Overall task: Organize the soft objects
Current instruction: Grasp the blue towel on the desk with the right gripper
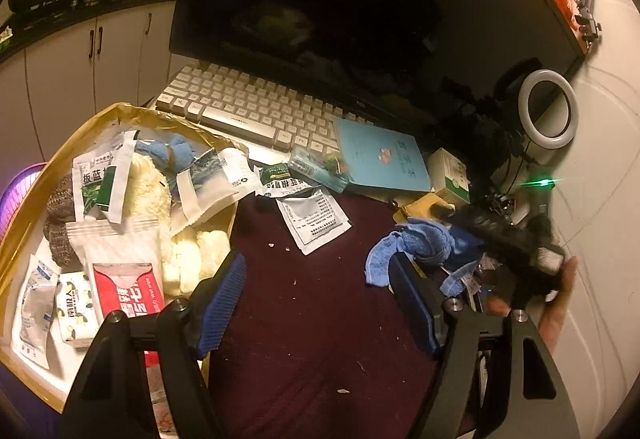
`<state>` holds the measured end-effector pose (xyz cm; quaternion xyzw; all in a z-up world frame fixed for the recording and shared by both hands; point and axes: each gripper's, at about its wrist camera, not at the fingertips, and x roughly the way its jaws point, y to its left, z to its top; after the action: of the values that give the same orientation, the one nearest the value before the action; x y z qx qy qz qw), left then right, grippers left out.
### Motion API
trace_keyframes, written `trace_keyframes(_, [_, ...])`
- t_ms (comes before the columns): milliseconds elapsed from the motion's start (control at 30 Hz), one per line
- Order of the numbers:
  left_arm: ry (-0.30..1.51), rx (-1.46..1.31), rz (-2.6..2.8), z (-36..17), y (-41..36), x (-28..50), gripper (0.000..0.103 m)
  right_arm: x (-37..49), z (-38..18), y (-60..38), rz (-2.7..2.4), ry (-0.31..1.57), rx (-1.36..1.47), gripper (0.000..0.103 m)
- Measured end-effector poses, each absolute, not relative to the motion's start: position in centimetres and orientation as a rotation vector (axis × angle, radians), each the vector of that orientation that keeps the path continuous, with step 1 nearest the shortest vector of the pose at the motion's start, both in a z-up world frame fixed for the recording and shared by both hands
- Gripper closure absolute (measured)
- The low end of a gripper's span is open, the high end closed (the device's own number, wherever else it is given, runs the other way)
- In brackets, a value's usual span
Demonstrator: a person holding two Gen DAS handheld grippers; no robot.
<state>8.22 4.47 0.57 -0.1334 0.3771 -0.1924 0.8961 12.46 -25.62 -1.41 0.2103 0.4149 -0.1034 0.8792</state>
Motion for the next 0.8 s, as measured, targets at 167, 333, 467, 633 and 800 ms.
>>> trace_keyframes(167, [0.805, -0.261, -0.406, 0.2, 3.7, 8.5, 0.029, 12.9, -3.0, -24.3, -0.279, 0.904, 0.351, 0.04])
trace_keyframes(333, [0.853, -0.166, -0.391, -0.3, 1.5, 10.2, 0.029, 13.1, -3.4, -23.4, -0.326, 0.914, 0.262, 0.057])
trace_keyframes(467, [0.896, -0.055, -0.394, -0.9, -1.3, 12.4, 0.029, 12.3, -2.2, -23.7, -0.283, 0.857, 0.305, 0.076])
trace_keyframes(633, [0.924, 0.067, -0.392, -2.1, -4.4, 15.9, 0.029, 11.4, -1.1, -24.0, -0.201, 0.777, 0.385, 0.093])
trace_keyframes(800, [0.903, 0.166, -0.421, -2.6, -6.8, 18.1, 0.029, 11.4, -2.3, -24.9, -0.156, 0.808, 0.47, 0.09])
